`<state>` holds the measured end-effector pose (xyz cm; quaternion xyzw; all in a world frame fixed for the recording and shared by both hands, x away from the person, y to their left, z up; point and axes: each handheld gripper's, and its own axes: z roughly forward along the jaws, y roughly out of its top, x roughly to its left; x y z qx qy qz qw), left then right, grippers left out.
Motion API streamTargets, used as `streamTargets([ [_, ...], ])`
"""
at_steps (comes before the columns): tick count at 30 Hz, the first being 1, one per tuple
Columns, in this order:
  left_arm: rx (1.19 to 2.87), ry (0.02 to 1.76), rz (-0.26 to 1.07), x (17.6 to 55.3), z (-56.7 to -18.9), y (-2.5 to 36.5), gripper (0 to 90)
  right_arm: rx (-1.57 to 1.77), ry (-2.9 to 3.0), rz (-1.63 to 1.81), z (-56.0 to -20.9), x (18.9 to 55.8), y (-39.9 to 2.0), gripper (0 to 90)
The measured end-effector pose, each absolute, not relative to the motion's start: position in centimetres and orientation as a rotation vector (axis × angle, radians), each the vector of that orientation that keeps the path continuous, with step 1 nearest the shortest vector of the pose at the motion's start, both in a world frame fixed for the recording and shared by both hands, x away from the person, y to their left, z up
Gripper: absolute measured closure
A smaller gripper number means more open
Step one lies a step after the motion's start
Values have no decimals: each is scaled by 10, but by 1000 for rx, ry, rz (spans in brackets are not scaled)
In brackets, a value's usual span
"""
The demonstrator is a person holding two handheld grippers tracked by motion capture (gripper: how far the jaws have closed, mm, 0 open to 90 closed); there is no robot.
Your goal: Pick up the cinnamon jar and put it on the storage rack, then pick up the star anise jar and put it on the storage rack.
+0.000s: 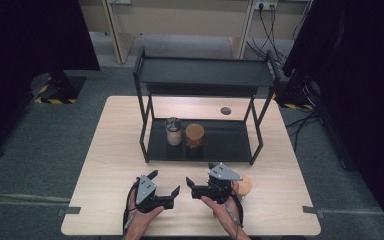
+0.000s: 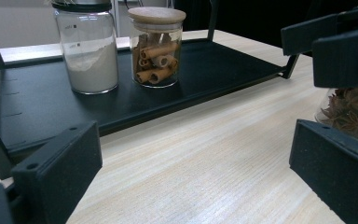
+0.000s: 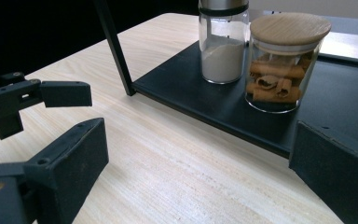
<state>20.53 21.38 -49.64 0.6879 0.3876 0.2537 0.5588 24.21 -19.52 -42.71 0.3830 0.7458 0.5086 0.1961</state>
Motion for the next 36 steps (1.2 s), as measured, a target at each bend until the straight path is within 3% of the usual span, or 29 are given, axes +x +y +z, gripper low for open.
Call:
streamTargets([
  [36, 1622, 914, 597, 205, -497, 214, 18, 1063, 2100, 1447, -439, 226, -206, 51],
])
